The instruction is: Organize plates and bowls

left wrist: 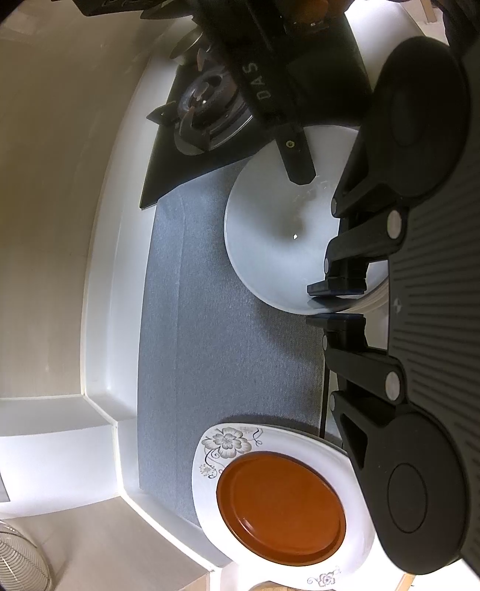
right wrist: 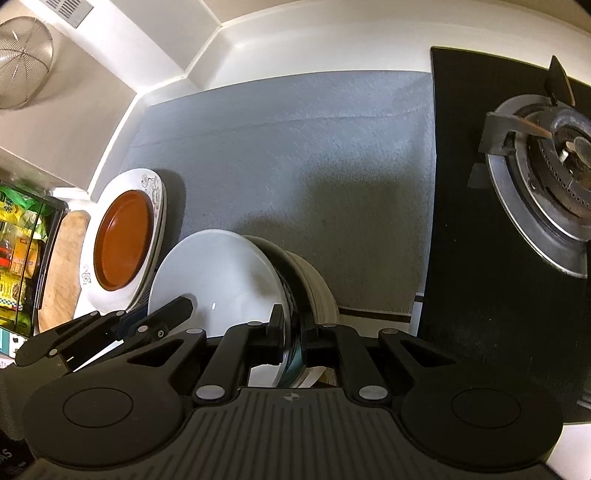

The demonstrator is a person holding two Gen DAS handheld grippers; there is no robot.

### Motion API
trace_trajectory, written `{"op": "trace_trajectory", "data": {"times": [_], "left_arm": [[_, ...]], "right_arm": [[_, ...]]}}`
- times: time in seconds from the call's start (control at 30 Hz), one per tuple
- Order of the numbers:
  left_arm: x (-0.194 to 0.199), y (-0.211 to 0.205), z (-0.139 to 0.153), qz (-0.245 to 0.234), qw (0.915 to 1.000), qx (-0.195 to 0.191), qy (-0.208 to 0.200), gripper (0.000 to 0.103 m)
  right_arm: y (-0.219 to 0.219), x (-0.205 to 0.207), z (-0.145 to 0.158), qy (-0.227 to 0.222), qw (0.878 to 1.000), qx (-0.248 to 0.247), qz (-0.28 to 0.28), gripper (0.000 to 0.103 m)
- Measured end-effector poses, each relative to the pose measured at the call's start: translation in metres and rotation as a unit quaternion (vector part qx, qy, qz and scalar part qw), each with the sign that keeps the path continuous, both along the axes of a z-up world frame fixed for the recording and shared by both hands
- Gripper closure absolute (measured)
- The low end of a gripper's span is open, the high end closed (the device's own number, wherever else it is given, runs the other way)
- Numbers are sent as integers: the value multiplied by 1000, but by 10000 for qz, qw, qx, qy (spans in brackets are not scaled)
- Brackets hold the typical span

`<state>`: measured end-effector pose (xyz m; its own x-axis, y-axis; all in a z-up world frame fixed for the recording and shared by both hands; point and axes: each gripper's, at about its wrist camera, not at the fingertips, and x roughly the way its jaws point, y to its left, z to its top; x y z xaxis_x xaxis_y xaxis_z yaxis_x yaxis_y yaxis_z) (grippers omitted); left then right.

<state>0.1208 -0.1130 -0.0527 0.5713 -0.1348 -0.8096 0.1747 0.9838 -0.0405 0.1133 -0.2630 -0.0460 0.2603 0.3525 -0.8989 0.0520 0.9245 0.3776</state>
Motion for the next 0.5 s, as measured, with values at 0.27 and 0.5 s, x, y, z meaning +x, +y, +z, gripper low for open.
{"op": "trace_trajectory", "data": {"times": [0.27,0.5], "left_arm": [[0,0,-1,1,10000,-16,15,92],[0,0,-3,11,10000,24,38,94]], "right_arm": [[-10,2,1,236,9991,299,-163,91],[-16,1,5,318,9984,410,-226,90]]}}
